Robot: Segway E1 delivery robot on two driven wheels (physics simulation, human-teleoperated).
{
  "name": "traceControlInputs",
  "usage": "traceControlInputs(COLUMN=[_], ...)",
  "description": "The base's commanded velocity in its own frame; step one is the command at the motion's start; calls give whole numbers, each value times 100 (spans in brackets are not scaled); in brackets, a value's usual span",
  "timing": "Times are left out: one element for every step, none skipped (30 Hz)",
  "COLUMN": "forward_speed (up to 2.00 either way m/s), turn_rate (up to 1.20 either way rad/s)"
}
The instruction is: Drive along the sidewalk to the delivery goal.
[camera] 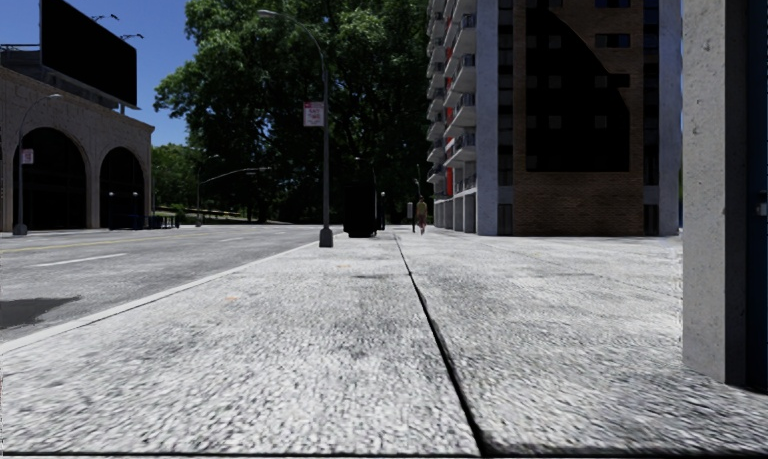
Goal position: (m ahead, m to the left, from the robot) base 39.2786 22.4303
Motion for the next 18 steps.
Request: traceControlInputs(forward_speed=[200, 200, 200, 200, 200, 200, 200, 200, 200, 200, 200, 200, 200, 200, 200, 200, 200, 200], turn_rate=[-30, -31, -33, -33, -35, -37, -37, -41, -42, -43, -43, -43, -43, -43, -43, -43, -43, -43])
